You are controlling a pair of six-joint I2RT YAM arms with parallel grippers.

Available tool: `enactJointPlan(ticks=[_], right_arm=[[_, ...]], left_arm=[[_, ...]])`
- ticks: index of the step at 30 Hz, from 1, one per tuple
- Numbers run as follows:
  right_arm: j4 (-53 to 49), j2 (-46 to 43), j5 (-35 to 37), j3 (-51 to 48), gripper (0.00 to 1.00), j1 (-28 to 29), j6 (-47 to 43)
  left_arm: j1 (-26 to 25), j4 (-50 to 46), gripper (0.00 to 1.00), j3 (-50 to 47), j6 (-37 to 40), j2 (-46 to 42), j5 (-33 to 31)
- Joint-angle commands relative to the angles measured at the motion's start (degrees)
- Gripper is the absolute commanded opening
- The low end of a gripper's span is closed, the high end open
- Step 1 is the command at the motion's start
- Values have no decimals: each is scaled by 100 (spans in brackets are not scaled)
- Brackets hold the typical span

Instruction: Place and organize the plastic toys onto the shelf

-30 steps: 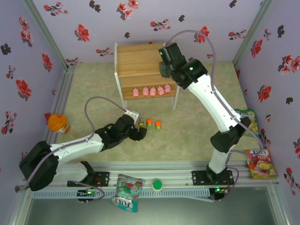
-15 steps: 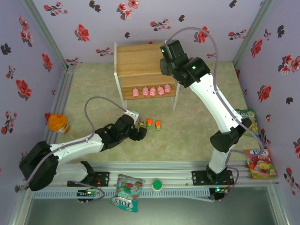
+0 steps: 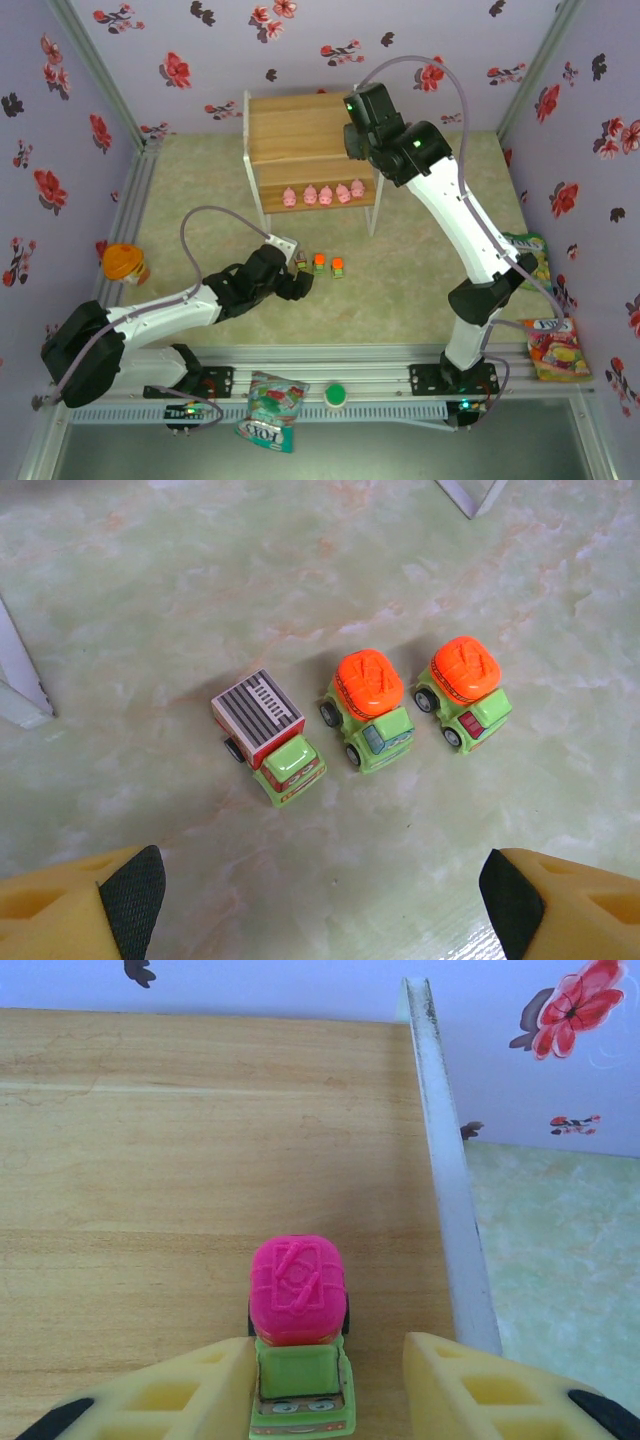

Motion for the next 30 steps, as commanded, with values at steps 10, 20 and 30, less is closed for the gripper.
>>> enactJointPlan(ticks=[10,20,30], right_arm=[[-59,-816,818,-344,44,854,-51],[347,-1596,898,-1913,43,1280,471],[982,-2144,533,-3662,42,1317,1193]], left_arm=[[-34,-41,87,202,95,115,-118],[-33,-134,87,307,77,369,-201],[-31,-228,87,489,-6,775,-376]])
